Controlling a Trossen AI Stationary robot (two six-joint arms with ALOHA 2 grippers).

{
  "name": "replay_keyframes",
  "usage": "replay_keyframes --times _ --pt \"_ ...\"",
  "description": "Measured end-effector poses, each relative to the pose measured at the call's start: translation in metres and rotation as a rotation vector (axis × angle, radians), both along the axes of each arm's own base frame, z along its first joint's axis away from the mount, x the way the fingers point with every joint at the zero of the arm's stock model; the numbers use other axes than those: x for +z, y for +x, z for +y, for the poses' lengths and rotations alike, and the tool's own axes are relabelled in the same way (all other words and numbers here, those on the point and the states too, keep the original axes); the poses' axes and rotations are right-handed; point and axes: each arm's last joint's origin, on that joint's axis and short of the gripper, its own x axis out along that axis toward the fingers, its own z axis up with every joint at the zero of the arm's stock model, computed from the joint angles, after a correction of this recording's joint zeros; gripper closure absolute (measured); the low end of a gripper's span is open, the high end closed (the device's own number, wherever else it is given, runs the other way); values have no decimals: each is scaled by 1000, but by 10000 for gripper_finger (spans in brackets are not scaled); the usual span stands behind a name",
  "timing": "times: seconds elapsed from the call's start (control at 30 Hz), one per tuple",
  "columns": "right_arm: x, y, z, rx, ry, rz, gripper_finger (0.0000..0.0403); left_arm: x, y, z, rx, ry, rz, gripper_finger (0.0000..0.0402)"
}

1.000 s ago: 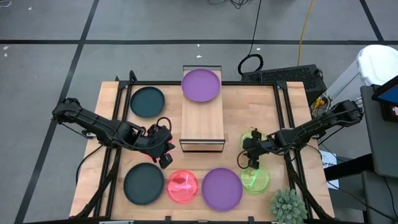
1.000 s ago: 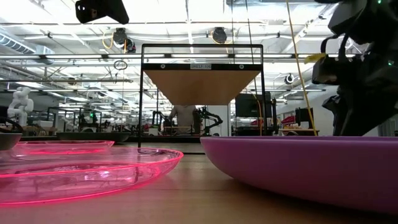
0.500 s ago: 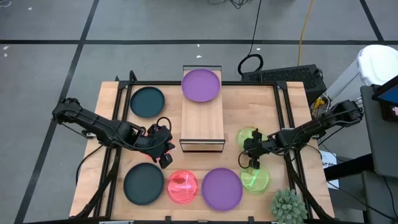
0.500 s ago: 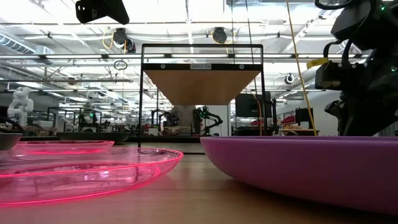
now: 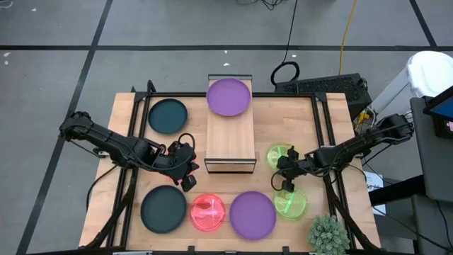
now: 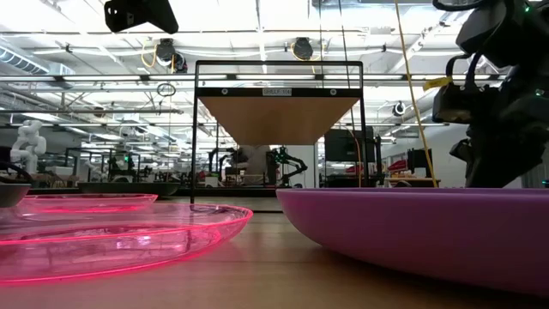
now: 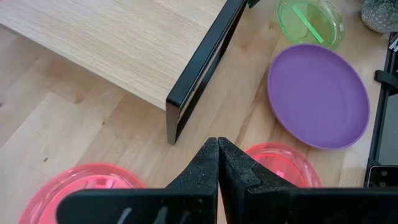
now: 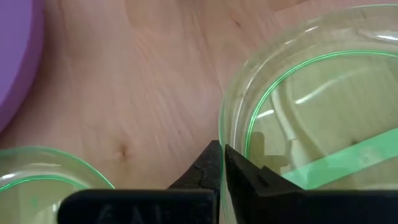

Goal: Place and stack plates onto a shelf
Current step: Put the top green plate on the shelf

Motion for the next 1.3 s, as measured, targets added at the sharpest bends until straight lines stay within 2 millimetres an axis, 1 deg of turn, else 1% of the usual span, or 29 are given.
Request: replay_keyframes --times 0.2,0.43,0.97,1.3 --pt "8 3 1 1 15 -39 402 0 0 0 0 0 0 400" --pt "17 1 0 -1 33 -95 402 0 0 0 -10 9 1 400" --pt "39 -6 -2 -117 167 -220 403 0 0 0 -36 31 5 400" --pt "58 -9 -3 -130 222 -323 403 0 0 0 -68 64 8 400"
